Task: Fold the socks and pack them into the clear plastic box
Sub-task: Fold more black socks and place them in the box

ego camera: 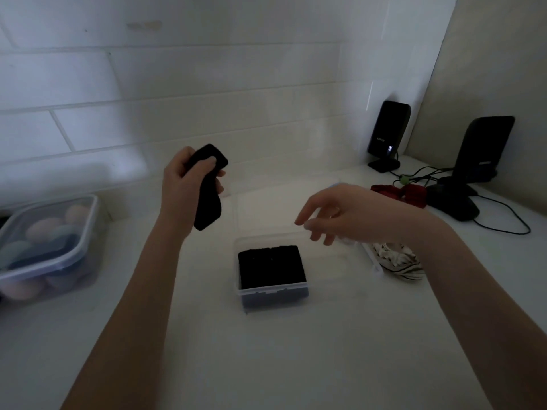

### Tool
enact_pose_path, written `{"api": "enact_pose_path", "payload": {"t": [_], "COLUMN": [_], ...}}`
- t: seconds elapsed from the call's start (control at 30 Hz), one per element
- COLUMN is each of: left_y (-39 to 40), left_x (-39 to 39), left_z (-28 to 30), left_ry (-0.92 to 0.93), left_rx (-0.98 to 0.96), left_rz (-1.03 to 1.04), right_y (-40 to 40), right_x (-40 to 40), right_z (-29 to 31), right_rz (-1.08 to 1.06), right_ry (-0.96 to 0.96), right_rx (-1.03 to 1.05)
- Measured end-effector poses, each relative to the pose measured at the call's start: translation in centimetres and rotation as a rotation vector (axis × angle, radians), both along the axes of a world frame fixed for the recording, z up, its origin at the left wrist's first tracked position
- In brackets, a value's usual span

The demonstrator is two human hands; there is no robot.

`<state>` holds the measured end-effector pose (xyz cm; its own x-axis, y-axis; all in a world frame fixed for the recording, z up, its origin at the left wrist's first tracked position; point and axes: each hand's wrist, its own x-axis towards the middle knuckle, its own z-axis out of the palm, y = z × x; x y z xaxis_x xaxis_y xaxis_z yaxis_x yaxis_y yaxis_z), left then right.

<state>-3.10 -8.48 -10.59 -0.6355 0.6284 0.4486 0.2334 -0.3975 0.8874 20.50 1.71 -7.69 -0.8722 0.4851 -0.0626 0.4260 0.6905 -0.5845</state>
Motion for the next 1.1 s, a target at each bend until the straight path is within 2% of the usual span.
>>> {"api": "enact_pose_path", "payload": {"t": [0.13, 0.23, 0.37, 0.43, 0.5, 0.63, 0.8, 0.93, 1.1], "left_y": [-0.9, -1.1, -0.5, -0.1, 0.1, 0.2, -0.1, -0.3, -0.5], "left_x": [1.6, 3.7, 6.4, 7.0, 7.1, 6.9, 7.1, 7.2, 7.5], "left_z": [2.1, 2.5, 1.9, 1.5, 1.2, 0.9, 1.0, 0.8, 0.7], "left_ry": [0.060, 0.171, 0.368, 0.416, 0.386, 0.176, 0.058, 0.061, 0.099], "left_rx": [0.105, 0.060, -0.059, -0.086, -0.105, -0.183, -0.293, -0.419, -0.465], "left_rz": [-0.155, -0.296, -0.386, -0.415, -0.426, -0.471, -0.586, -0.708, -0.830], "right_y": [-0.4, -1.0, -2.1, -2.5, -2.6, -1.8, -1.2, -1.1, -1.4], "right_x": [0.0, -0.1, -1.0, -1.5, -1.6, -1.3, -0.9, -0.9, -1.0], "right_z": [0.6, 1.0, 1.0, 0.7, 0.5, 0.9, 1.0, 1.0, 0.8], "right_rz": [-0.003, -0.006, -0.042, -0.062, -0.098, -0.204, -0.206, -0.204, -0.224], "right_ry": [0.161, 0.327, 0.517, 0.549, 0.578, 0.671, 0.677, 0.732, 0.790], "right_rx": [-0.049, -0.148, -0.428, -0.408, -0.329, -0.326, -0.181, -0.163, -0.133]}}
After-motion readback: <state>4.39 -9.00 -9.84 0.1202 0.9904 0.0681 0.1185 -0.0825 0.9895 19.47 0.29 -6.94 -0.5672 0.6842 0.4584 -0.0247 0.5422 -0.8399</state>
